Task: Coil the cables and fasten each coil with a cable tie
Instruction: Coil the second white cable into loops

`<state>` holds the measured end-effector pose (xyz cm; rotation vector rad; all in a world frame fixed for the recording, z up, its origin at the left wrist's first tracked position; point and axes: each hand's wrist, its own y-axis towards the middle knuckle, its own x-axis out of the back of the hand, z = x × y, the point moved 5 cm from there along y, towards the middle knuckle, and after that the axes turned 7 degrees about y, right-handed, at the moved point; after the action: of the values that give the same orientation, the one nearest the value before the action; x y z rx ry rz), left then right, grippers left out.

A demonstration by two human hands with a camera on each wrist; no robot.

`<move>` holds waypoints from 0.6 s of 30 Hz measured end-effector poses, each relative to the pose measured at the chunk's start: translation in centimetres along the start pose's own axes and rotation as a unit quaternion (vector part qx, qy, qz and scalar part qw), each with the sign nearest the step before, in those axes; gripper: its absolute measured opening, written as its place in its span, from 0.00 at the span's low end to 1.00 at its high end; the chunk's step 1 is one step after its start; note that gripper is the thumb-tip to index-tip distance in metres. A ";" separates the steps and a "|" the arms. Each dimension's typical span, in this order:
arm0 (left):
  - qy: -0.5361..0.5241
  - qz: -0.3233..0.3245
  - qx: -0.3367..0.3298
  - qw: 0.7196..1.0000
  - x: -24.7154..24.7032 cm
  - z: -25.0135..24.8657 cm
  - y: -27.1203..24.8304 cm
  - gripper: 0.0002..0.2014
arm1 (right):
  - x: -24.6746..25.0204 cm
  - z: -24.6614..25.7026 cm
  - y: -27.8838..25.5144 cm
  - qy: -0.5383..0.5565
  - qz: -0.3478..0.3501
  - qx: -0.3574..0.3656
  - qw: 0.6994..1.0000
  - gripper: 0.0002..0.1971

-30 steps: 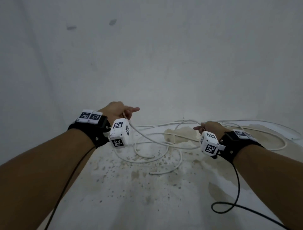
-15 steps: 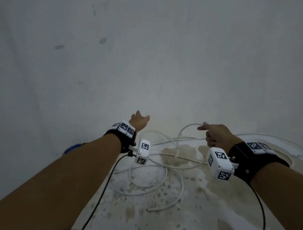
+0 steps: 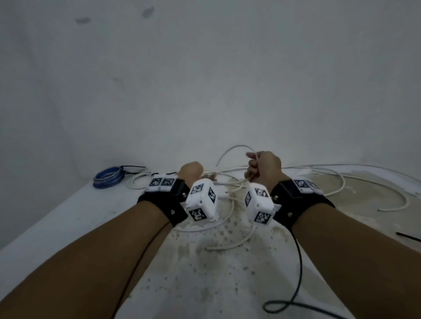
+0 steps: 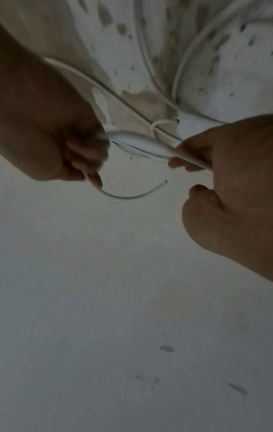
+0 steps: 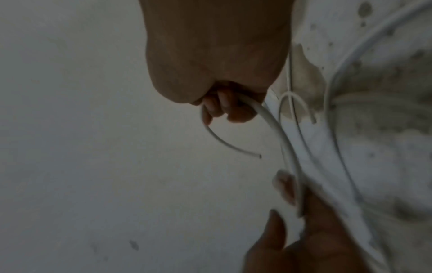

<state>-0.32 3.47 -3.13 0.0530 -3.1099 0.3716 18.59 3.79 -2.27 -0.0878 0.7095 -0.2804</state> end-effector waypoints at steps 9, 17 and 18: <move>0.119 -0.121 -0.124 0.978 2.9 -3.1 0.6 0.12 | 4.1 5.0 1.5 -0.198 0.010 0.147 0.969 0.22; 0.317 -0.154 -0.367 0.860 1.0 -8.3 1.6 0.12 | -5.1 4.9 0.6 -0.131 0.163 0.195 0.958 0.14; 0.323 -0.150 -0.391 0.849 0.5 -8.8 1.9 0.12 | -6.2 4.5 0.6 -0.131 0.170 0.207 0.955 0.13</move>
<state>-0.83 7.35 4.96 0.3181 -2.2935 -0.7319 17.16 6.03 4.89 0.3890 0.3811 -0.0800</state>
